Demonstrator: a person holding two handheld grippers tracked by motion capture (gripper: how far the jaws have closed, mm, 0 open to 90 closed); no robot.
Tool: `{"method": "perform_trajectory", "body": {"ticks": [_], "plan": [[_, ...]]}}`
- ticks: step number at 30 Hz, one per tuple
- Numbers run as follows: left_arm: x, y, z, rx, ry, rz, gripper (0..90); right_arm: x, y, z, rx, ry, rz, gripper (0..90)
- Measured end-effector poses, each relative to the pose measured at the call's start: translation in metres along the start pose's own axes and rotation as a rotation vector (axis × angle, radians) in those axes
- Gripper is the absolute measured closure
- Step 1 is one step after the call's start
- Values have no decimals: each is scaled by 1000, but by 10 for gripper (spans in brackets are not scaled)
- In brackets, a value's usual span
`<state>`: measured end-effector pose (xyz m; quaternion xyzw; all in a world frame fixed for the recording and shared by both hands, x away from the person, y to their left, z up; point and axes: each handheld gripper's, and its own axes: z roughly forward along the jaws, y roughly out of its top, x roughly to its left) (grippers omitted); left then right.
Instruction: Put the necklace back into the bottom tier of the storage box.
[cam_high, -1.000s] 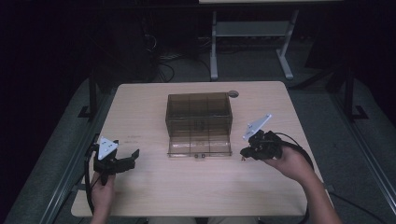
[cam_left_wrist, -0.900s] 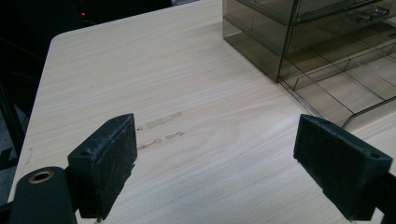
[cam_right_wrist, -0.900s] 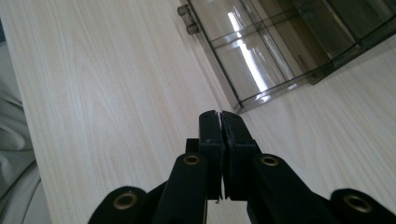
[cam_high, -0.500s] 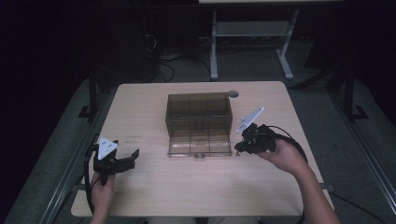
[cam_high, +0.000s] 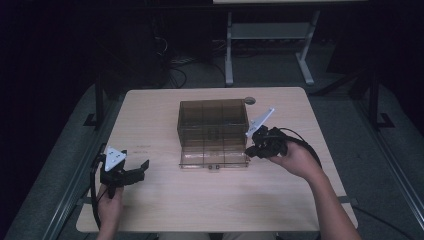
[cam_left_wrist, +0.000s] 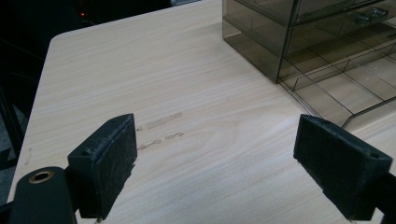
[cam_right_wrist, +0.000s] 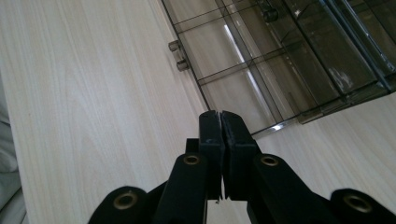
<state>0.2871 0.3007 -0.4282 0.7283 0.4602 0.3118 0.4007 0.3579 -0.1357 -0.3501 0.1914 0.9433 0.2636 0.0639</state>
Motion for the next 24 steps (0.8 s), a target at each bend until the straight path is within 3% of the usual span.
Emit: {"method": "perform_trajectory", "body": {"ticks": [24], "plan": [[-1,0,1,4,-4,4,131,-18,12,24,14,13,14,875]]}}
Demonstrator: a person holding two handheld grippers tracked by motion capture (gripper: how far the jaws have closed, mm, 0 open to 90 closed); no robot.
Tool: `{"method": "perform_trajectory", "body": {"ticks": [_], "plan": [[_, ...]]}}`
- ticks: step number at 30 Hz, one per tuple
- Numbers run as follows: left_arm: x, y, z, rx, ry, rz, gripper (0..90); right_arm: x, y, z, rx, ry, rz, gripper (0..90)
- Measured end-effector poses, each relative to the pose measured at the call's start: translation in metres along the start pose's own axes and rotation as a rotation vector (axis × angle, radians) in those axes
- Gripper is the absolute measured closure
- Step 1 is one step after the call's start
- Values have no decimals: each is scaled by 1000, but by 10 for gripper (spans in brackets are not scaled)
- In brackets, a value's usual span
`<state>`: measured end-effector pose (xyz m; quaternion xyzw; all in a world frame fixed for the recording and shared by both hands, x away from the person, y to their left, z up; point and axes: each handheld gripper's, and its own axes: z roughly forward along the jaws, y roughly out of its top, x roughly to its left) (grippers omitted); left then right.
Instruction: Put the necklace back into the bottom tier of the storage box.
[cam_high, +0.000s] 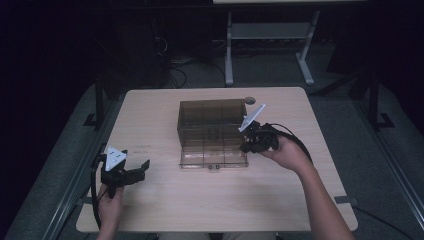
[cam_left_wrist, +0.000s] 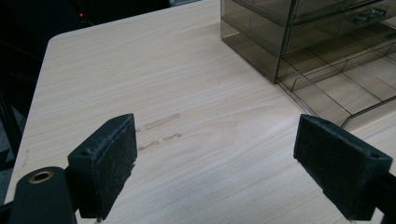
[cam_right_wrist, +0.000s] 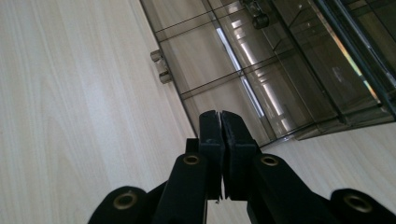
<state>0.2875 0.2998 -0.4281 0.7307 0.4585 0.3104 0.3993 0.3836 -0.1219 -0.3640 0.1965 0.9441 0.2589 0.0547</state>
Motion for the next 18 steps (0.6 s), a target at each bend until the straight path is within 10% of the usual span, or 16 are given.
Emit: {"method": "perform_trajectory", "body": {"ticks": [18], "plan": [[0,0,0,1,-3,0,131,-14,5,21,19,-1,27,875]]}}
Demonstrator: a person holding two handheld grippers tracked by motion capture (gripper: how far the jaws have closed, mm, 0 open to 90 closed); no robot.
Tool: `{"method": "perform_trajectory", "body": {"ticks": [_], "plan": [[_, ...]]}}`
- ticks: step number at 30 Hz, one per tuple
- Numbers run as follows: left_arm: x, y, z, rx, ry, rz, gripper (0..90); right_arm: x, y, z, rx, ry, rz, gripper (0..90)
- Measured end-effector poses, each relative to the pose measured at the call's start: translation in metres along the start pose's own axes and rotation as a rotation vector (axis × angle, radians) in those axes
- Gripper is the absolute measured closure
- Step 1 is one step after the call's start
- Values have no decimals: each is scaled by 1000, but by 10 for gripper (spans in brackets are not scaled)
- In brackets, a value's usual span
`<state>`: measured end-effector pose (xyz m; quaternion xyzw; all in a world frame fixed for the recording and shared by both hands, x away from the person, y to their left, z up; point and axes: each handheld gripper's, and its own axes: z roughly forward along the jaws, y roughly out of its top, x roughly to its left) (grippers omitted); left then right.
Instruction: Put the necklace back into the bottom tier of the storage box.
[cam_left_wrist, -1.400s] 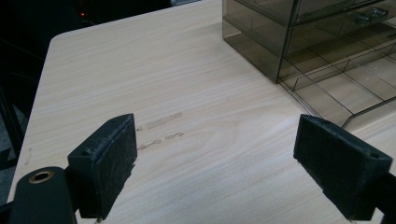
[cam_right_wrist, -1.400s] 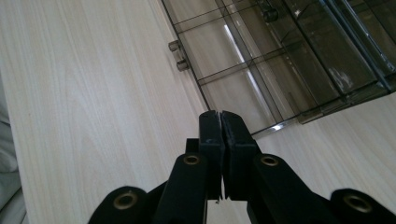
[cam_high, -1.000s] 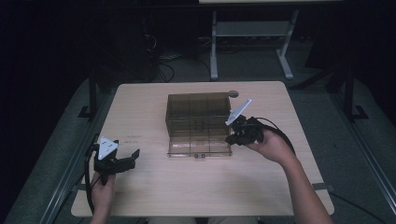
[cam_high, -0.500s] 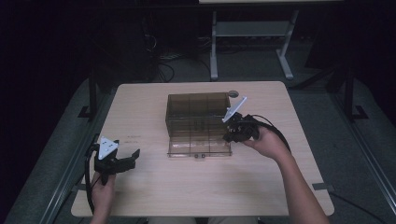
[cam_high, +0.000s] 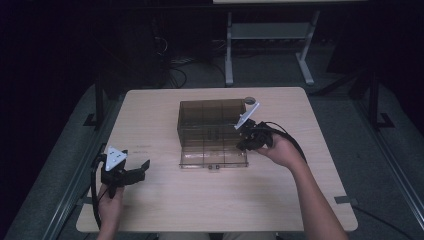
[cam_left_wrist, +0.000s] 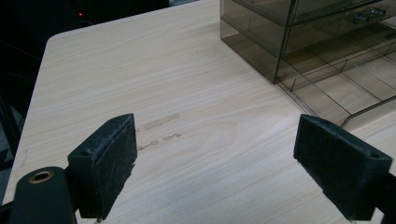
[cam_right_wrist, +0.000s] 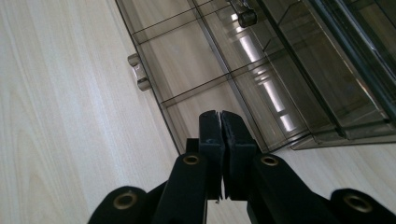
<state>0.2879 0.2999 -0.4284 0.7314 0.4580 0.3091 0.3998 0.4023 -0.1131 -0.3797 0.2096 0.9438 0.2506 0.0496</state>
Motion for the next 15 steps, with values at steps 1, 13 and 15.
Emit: {"method": "perform_trajectory", "body": {"ticks": [1,13,15], "plan": [[0,0,0,-1,0,-2,130,0,0,1,3,-2,0,875],[0,0,0,-8,0,-9,131,-4,1,19,18,4,13,874],[0,0,0,-7,0,-8,130,-4,1,21,21,6,19,874]]}}
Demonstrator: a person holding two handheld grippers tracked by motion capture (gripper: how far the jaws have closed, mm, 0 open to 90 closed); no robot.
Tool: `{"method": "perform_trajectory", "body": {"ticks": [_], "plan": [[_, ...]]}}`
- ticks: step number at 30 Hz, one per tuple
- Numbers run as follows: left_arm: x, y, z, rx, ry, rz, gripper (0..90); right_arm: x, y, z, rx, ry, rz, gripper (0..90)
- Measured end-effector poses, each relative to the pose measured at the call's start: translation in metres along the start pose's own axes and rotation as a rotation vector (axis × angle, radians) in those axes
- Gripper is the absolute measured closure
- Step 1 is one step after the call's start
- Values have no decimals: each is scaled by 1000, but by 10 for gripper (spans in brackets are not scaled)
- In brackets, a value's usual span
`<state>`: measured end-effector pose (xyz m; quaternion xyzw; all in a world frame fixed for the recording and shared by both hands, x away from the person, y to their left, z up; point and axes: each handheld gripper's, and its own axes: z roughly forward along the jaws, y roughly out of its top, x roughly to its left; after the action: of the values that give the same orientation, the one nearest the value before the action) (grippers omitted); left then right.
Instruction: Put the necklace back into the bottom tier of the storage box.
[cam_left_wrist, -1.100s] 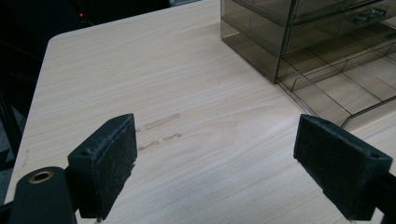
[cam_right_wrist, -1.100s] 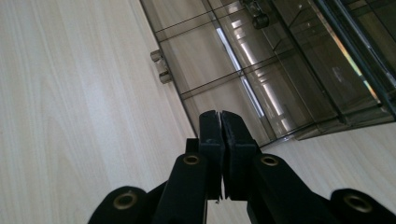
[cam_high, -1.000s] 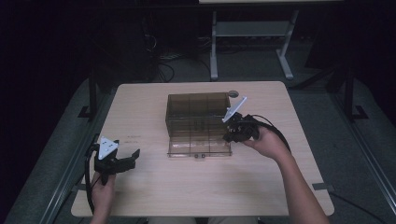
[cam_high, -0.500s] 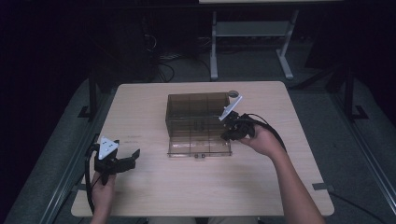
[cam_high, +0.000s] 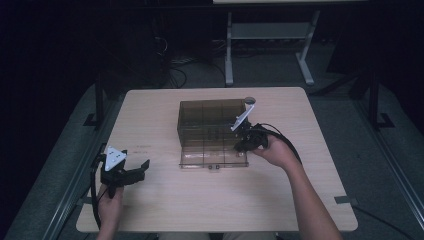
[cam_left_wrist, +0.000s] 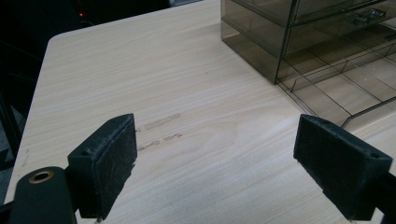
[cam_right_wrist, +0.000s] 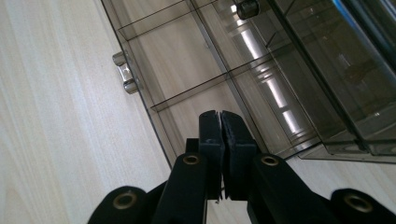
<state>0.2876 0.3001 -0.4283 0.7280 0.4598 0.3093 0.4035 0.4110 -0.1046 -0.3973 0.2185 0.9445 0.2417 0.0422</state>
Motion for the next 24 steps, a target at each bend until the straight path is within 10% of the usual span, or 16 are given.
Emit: {"method": "perform_trajectory", "body": {"ticks": [24], "plan": [[1,0,0,2,3,-5,131,-6,0,24,23,3,18,873]]}}
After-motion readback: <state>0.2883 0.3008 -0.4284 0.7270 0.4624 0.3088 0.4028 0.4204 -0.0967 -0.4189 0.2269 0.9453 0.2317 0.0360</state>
